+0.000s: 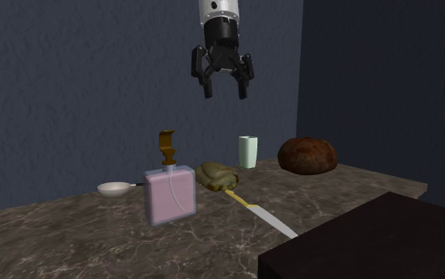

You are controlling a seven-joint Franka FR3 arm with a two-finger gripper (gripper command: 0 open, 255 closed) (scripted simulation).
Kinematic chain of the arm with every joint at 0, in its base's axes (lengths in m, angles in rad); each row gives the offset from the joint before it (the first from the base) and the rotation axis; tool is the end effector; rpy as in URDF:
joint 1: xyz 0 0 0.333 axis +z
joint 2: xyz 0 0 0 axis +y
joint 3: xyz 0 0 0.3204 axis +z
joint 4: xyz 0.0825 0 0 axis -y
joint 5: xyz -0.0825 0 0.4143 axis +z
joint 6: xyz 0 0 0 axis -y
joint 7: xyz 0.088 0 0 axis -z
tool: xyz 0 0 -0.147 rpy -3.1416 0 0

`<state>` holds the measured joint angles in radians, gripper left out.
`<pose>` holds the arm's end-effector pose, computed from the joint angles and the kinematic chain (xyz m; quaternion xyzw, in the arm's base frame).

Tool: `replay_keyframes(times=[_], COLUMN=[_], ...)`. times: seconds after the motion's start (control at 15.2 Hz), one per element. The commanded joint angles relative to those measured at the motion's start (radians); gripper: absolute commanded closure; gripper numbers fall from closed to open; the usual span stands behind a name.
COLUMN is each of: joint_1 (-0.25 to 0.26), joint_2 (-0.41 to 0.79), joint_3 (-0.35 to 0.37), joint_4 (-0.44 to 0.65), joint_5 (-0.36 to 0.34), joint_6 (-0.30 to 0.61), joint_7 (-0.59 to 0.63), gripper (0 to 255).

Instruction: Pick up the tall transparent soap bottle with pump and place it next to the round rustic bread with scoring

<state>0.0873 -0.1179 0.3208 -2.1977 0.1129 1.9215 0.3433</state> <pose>0.4637 0.2140 0.3691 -0.9961 -0.0061 0.0878 0.0007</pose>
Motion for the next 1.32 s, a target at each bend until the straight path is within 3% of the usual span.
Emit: replay_keyframes(times=[0.0, 0.66, 1.25], joint_1=[0.006, 0.098, 0.107], joint_2=[0.084, 0.493, 0.532], joint_3=[0.016, 0.037, 0.030], joint_4=[0.059, 0.419, 0.364], joint_5=[-0.022, -0.159, -0.173], joint_6=[0.024, 0.055, 0.146], joint_7=[0.041, 0.235, 0.245], gripper=[0, 0, 0])
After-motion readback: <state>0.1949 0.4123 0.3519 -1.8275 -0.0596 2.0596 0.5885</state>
